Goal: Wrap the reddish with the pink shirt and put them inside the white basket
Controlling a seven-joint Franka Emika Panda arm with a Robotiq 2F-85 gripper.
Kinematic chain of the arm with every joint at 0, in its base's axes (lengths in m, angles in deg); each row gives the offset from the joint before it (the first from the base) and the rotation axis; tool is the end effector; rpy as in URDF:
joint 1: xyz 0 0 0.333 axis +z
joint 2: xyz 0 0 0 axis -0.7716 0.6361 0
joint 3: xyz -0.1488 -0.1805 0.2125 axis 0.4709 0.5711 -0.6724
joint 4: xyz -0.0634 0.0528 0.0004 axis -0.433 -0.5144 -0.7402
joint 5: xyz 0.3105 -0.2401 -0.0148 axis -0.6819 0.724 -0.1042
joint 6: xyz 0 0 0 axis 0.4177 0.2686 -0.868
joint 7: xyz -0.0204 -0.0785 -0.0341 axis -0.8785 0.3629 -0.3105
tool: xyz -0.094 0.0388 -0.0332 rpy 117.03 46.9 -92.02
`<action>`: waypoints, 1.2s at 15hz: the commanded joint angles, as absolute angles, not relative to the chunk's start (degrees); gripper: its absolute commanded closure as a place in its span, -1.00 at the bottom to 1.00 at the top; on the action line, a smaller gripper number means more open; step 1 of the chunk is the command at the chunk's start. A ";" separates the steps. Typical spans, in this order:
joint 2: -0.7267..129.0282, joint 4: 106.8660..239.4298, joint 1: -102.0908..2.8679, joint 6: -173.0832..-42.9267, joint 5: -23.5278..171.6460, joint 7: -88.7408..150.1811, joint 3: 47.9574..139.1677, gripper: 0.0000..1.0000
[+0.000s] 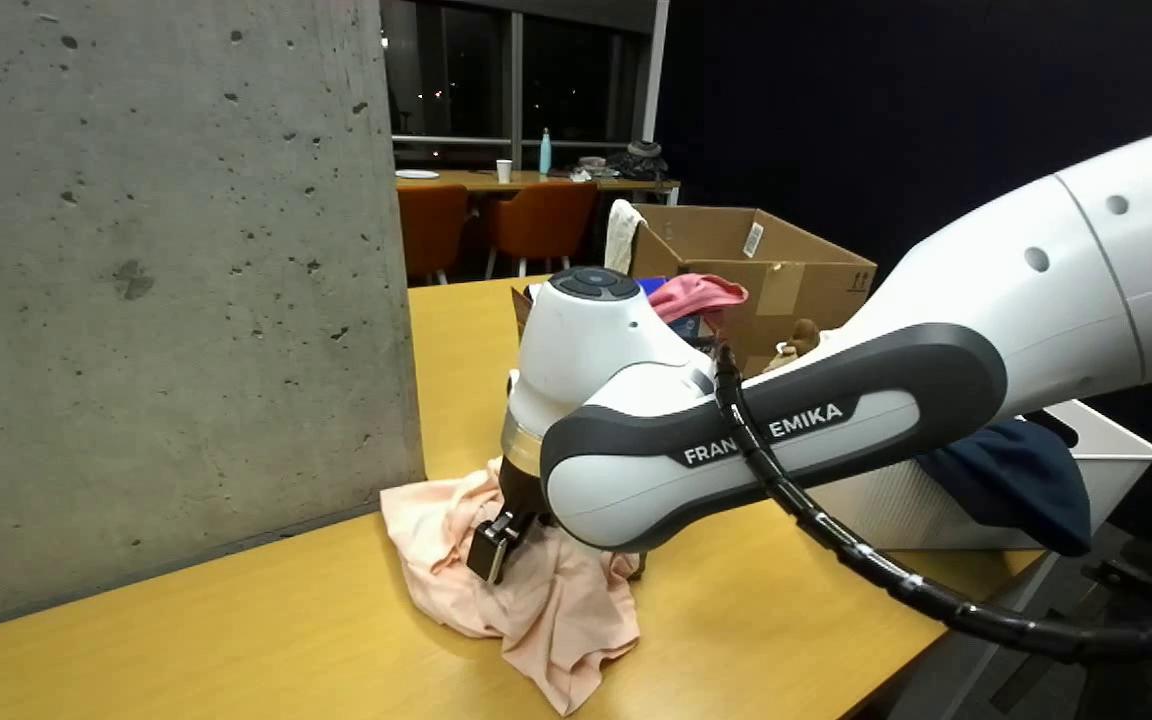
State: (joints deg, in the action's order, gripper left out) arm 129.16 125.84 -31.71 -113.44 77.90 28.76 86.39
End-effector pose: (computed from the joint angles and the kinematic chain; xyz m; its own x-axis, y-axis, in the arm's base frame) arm 0.7433 0.2762 0.0529 0.9067 0.3507 0.2344 0.3541 -0.9348 0.0285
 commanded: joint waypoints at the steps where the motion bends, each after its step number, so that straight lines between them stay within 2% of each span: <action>1: 132.32 120.23 -31.76 -109.84 76.41 27.06 85.29 -0.03; 7: 130.22 122.37 -32.80 -110.81 76.13 27.12 83.83 0.80; 10: 127.17 125.57 -33.83 -111.88 74.96 26.84 82.12 0.91; 18: 112.75 142.86 -39.31 -120.71 70.66 19.50 69.99 0.88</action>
State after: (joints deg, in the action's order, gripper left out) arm 120.97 131.57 -35.71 -116.59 73.49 24.87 76.05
